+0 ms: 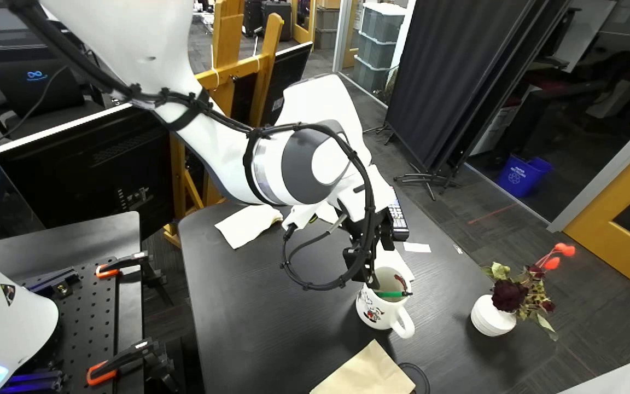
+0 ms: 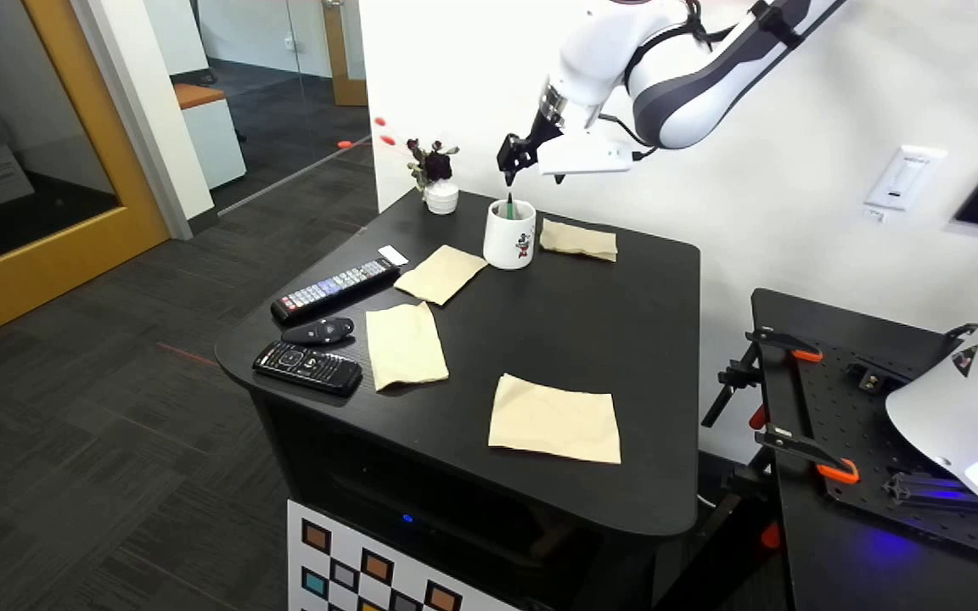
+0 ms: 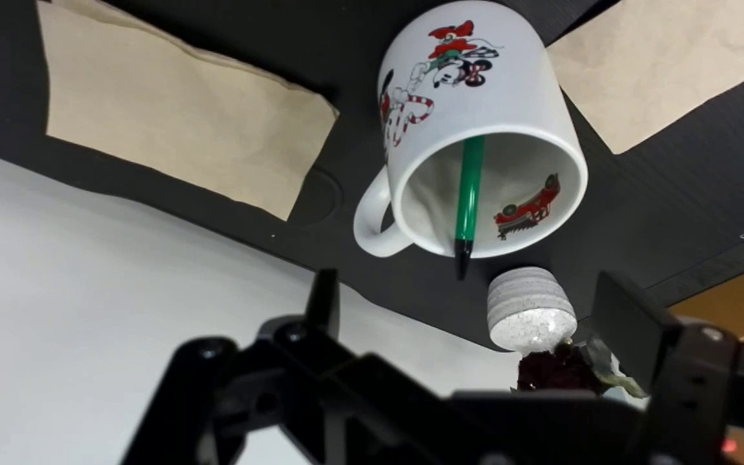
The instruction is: Remove the green pen from the white mug and put it on the table
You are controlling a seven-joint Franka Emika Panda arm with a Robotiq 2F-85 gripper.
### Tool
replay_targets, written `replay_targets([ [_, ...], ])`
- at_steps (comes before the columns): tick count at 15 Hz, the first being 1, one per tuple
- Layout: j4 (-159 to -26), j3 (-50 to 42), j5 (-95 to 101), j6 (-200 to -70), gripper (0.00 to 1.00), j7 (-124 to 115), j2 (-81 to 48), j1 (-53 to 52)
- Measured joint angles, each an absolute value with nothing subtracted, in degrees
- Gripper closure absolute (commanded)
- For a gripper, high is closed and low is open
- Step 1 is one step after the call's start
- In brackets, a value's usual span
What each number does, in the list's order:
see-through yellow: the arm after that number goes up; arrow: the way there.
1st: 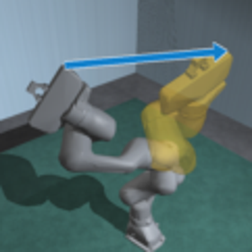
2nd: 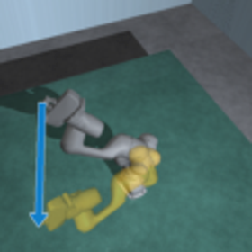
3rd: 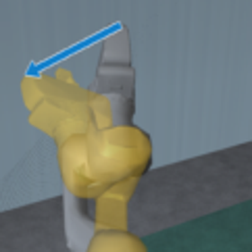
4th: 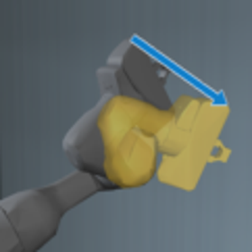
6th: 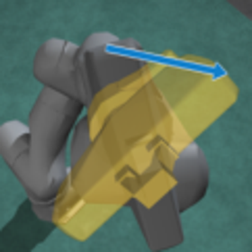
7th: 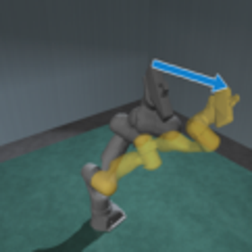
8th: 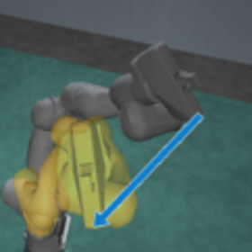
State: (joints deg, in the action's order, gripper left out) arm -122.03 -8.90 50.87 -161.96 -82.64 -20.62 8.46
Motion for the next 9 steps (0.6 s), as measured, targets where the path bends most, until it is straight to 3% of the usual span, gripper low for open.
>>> replay_targets([
  [3, -119.8, -8.7, 48.8, -163.8, 0.00, -82.4, -23.9, 9.1],
  [7, -118.0, -7.3, 45.8, -164.5, 0.44, -80.6, -27.0, 10.3],
  [9, -117.4, -6.4, 44.6, -164.6, 0.46, -79.4, -27.9, 11.1],
])
